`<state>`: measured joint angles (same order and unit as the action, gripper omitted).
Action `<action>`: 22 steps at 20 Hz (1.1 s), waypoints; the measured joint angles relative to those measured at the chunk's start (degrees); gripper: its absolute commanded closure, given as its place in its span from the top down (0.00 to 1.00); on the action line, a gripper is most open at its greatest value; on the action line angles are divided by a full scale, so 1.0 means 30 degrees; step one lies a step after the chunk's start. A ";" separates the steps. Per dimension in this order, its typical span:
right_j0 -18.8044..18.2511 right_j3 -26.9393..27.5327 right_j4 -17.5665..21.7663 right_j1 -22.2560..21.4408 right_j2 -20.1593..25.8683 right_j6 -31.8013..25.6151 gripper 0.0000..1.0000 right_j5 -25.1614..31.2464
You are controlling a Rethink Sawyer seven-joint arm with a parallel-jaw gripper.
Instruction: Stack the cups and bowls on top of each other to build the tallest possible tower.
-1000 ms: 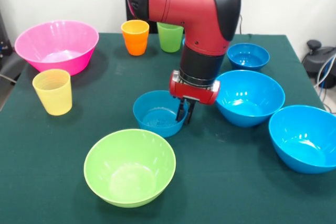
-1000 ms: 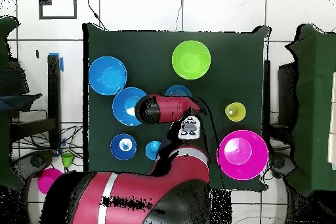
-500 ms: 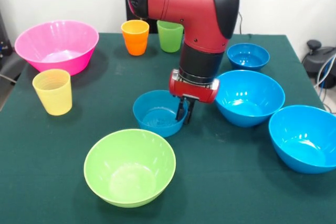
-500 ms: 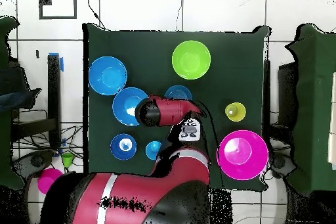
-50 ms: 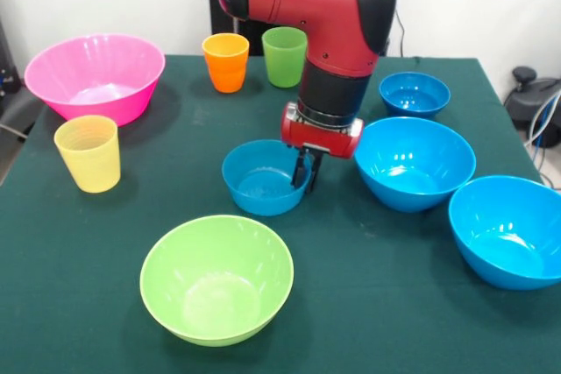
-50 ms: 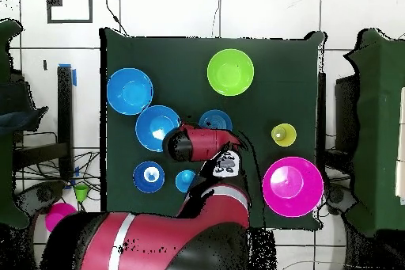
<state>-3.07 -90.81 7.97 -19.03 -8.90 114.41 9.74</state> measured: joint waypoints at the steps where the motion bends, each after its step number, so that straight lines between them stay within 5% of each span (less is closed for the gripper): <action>1: 0.0029 -0.0047 -0.0018 -0.0002 -0.0033 0.0000 0.00 -0.0034; 7: 0.0222 -0.0621 -0.0512 -0.0012 -0.0313 0.0000 0.00 -0.0794; 8: 0.0220 -0.0718 -0.0615 0.0000 -0.0324 0.0000 1.00 -0.0973; 22: 0.0261 -0.1090 -0.1097 -0.0059 -0.0610 0.0000 1.00 -0.1032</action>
<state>-2.28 -94.08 4.68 -19.21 -10.73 114.41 6.65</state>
